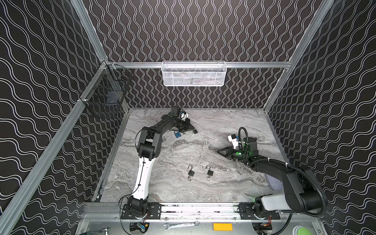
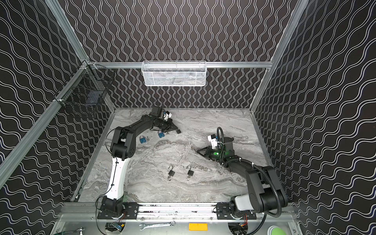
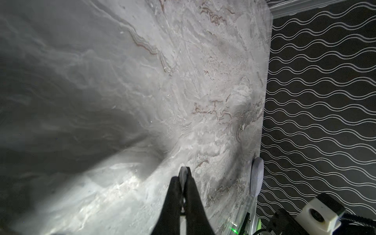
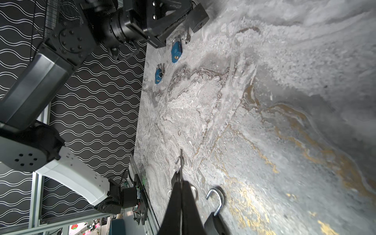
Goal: Lock with the key
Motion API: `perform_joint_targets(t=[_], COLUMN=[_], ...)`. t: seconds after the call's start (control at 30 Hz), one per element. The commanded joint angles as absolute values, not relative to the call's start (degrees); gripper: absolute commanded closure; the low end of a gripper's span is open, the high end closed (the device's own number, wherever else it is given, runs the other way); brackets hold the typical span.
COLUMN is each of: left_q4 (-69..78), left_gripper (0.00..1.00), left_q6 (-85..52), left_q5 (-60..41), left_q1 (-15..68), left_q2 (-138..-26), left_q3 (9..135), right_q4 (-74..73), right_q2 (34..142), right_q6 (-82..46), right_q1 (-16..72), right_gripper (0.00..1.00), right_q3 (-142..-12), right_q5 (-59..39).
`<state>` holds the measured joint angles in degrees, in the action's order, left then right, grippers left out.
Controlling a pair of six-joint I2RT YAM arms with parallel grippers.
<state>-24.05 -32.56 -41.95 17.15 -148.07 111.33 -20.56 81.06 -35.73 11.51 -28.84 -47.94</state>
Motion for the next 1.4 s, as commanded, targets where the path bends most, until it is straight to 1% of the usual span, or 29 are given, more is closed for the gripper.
perform_joint_targets(t=[0.0,0.17,0.33,0.43,0.47,0.8,0.93,1.0,1.07,1.17,1.37], left_q4=[-27.5,-29.4,-30.7,-31.9,-32.3,-33.3,-31.0,-30.6,-30.4,-28.2,-23.6], left_gripper=[1.0,1.0,1.0,0.88,0.86,0.68,0.63,0.61,0.61,0.6,0.57], left_q6=[-30.0,-29.0,-28.6,-28.4,-28.3,-28.8,-30.2,-30.5,-30.5,-30.2,-28.8], left_q5=[-41.8,-40.4,-39.8,-39.2,-38.9,-37.5,-38.0,-38.3,-38.2,-37.3,-34.6], left_q1=[17.1,17.0,17.0,17.0,17.0,17.0,17.0,17.0,17.0,17.0,17.0], left_q2=[-149.2,-150.4,-151.7,-152.8,-153.1,-156.5,-156.2,-155.5,-153.6,-148.0,-130.9], left_q3=[112.9,114.3,116.9,118.6,119.2,125.2,125.0,125.2,124.8,120.3,105.6], right_q4=[-20.5,-23.4,-22.9,-23.7,-24.1,-26.8,-26.4,-25.3,-24.4,-23.6,-16.1], right_q2=[81.2,82.9,83.9,84.7,85.0,87.7,89.0,90.1,91.7,95.0,103.0], right_q6=[-34.5,-35.9,-35.1,-35.5,-35.9,-37.8,-38.3,-38.5,-38.9,-39.7,-38.5], right_q1=[11.5,11.5,11.6,11.6,11.6,11.8,12.2,12.5,12.7,13.2,14.4], right_gripper=[1.0,1.0,1.0,1.0,1.0,1.0,1.0,1.0,1.0,1.0,1.0], right_q3=[-28.3,-27.7,-28.1,-28.1,-28.2,-28.5,-30.3,-31.9,-34.3,-38.8,-52.6], right_q5=[-48.2,-49.2,-48.8,-48.8,-48.7,-47.9,-46.4,-44.8,-43.4,-42.2,-39.7])
